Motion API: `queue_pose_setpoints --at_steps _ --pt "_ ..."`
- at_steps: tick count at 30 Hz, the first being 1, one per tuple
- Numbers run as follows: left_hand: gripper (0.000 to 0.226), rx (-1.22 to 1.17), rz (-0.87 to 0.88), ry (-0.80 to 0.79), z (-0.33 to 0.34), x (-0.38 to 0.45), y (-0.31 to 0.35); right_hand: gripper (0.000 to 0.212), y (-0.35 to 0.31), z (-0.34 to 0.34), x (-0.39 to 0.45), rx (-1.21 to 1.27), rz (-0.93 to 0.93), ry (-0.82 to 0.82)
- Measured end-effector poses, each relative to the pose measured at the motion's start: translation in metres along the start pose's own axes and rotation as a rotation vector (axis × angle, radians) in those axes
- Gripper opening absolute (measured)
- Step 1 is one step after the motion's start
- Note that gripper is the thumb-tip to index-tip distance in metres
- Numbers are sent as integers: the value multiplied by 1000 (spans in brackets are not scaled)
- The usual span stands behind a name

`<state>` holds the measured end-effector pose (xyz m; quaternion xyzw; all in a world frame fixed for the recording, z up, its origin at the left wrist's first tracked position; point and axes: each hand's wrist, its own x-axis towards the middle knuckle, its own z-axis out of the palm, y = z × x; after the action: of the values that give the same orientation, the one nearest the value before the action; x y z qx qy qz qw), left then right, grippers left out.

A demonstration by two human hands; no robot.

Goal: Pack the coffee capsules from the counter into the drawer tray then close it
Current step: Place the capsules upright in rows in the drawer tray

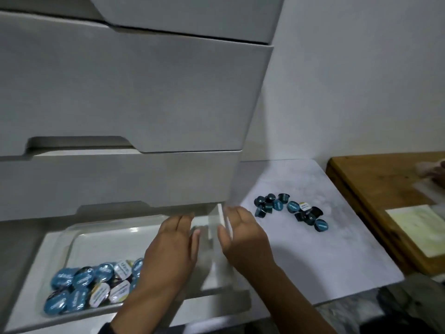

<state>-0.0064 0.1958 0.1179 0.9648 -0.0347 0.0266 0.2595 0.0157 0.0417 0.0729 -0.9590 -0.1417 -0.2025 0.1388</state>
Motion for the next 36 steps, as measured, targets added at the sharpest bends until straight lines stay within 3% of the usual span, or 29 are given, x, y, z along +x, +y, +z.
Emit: queue_pose_setpoints --at_steps 5,7,13,17,27,32,36 --pt "35 -85 92 20 50 17 83 27 101 -22 -14 83 197 -64" --pt "37 -127 96 -8 75 22 113 29 145 -23 -24 -8 173 -154" --pt "36 -187 23 -127 149 43 176 33 250 -32 -48 48 407 -221" --pt "33 -224 -50 -259 193 62 200 19 299 -27 -58 57 490 -310" --pt "43 -262 -163 -400 269 114 229 12 348 -4 -53 107 500 -448" --pt "37 -320 -209 -342 282 118 234 24 352 -7 -50 181 524 -481" --pt "25 -432 -294 -259 287 118 234 22 354 -12 -45 221 528 -492"
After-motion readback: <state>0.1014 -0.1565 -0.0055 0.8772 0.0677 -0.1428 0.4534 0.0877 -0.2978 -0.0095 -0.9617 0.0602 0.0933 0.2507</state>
